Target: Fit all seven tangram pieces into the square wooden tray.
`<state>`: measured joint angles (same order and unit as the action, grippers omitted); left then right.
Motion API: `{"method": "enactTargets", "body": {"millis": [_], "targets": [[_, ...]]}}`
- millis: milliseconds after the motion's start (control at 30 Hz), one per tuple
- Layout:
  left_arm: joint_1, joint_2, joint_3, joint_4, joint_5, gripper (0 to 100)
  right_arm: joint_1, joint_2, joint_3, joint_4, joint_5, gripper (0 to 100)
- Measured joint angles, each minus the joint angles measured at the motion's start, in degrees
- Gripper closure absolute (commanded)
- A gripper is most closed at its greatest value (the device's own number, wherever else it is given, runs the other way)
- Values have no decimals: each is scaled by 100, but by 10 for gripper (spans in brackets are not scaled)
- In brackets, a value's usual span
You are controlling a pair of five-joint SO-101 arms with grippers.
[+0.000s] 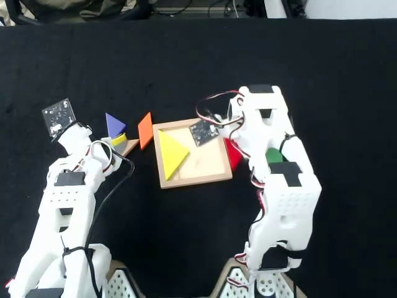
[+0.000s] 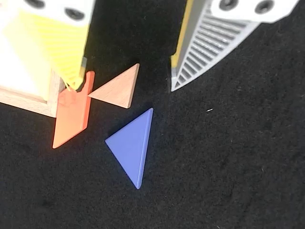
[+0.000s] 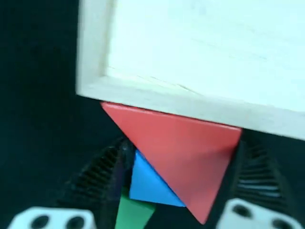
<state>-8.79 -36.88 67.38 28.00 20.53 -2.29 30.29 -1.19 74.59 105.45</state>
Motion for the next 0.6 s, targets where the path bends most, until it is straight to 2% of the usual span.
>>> {"method": "enactTargets", "body": {"millis": [133,200,367,600], "targets": [[0,0,0,0,0,711,44,26,9,-686,-554,939],[0,0,0,0,0,711,62,79,9,-1055,-941,991],[0,0,0,0,0,711,343,185,9,-1626,-1741,967],[0,0,0,0,0,711,774,316,-193,-1486,-2497,963]]}}
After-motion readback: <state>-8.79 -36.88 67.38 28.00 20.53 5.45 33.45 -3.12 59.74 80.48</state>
